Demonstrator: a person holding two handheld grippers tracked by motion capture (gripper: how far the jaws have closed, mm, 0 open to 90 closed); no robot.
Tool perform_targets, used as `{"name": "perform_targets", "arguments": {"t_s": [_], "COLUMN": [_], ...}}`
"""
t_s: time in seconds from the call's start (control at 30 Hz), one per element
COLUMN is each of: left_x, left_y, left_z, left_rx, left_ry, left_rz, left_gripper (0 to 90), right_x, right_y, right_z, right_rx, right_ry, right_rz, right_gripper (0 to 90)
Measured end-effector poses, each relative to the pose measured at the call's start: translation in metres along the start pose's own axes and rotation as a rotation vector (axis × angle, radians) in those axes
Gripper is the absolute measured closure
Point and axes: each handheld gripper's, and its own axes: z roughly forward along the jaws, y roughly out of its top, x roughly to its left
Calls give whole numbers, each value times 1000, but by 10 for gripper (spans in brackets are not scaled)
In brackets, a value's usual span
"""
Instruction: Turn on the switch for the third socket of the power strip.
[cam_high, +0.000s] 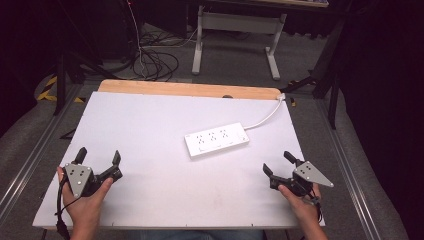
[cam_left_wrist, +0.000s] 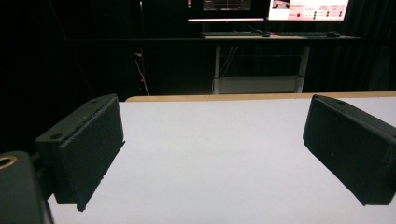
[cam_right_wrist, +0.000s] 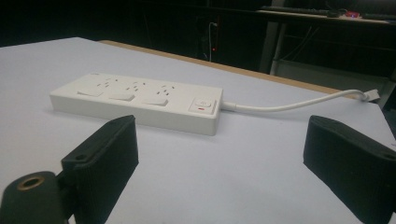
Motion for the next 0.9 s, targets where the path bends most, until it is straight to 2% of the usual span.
{"name": "perform_targets", "arguments": {"t_s": [0.33, 0.47, 0.67, 0.9], "left_x": [0, 0, -1, -1], "left_y": [0, 0, 0, 0], "left_z": [0, 0, 0, 1], "left_rx": [0, -1, 1, -2], "left_ry": [-3, -3, -5, -6], "left_rz": [3, 5, 3, 4], "left_gripper": [57, 57, 58, 59], "right_x": [2, 3, 4, 3], "right_y": [1, 2, 3, 4], "right_z": [0, 0, -1, -3], "right_rx": [-7, -11, -11, -6], "right_ry": [-11, -19, 0, 41], "right_rz": [-11, -16, -26, -14], "right_gripper": [99, 128, 256, 496]}}
